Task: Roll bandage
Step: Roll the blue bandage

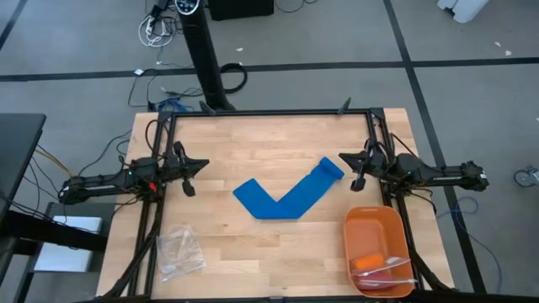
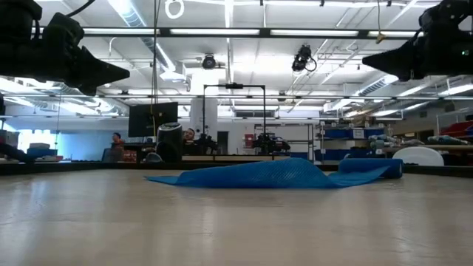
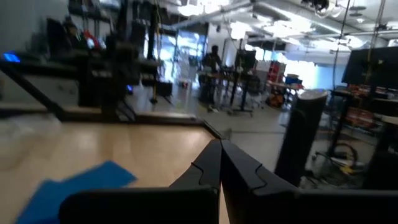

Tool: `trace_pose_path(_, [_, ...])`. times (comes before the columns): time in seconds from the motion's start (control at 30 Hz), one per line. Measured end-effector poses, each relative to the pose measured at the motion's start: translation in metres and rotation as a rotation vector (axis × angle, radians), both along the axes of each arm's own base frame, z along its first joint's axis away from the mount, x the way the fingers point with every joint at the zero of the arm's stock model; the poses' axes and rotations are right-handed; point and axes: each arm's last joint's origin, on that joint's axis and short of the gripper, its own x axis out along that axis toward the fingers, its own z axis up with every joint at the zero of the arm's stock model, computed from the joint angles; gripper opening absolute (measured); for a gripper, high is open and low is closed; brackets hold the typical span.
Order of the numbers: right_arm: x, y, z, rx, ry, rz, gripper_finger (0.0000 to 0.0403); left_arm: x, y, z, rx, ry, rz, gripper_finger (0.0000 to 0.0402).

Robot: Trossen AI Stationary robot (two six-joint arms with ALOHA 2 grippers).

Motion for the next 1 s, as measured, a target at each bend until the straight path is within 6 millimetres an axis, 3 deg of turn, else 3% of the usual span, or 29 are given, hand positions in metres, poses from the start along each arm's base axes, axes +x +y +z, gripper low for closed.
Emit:
trace_pose_path(0.47, [-0.003, 0.002, 0.014, -0.093, -0.128, 0.054, 0.0004, 0.000, 0.000, 0.000, 0.000, 0.000, 0.000, 0.0006])
trace_pose_path(0.6, [-0.001, 0.004, 0.013, 0.089, -0.176, 0.157, 0.0004, 0.000, 0.000, 0.000, 0.000, 0.000, 0.000, 0.0006])
trace_pose_path(0.7, [0.005, 0.005, 0.006, 0.214, -0.116, 0.235, 0.0009, 0.000, 0.000, 0.000, 0.000, 0.001, 0.000, 0.0006])
trace_pose_path(1.0, [0.027, 0.008, -0.006, 0.288, 0.013, 0.317, 0.0023, 0.000, 0.000, 0.000, 0.000, 0.000, 0.000, 0.0006])
